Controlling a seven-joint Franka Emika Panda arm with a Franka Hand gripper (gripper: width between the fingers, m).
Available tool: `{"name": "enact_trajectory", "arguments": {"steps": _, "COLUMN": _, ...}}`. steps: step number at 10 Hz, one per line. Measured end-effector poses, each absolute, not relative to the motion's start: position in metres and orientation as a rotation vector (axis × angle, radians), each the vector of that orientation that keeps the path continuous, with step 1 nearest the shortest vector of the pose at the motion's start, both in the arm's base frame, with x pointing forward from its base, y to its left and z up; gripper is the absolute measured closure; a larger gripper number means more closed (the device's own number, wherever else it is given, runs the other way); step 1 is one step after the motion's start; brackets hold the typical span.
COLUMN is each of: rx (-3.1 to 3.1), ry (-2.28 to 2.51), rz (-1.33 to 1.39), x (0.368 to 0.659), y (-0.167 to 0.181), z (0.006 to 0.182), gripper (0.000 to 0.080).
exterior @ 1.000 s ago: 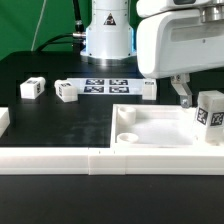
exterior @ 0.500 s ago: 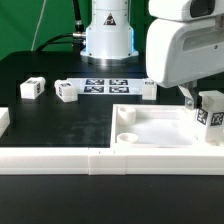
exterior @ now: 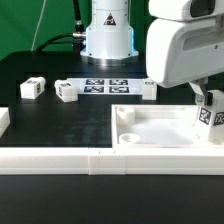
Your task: Assemble one leg
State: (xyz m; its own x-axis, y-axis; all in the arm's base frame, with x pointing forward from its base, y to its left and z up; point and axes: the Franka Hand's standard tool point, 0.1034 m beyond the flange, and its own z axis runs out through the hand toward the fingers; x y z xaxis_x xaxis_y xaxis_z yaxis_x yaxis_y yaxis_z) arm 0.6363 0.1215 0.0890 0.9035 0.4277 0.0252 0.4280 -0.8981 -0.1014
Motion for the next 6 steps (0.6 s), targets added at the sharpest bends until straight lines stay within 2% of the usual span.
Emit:
{"name": "enact_trajectory", "arguments": {"steps": 4, "rx": -2.975, "ry": -0.59, "rz": -0.002, "x": 0.6364, "y": 0.1218, "z": 0.0889, "gripper": 0.05}}
{"name": "enact_trajectory", "arguments": {"steps": 6, "rx": -3.008, "ry": -0.117, "rz": -0.004, "x": 0.6378, "y": 0.1207, "z": 0.0884, "gripper": 0.05}}
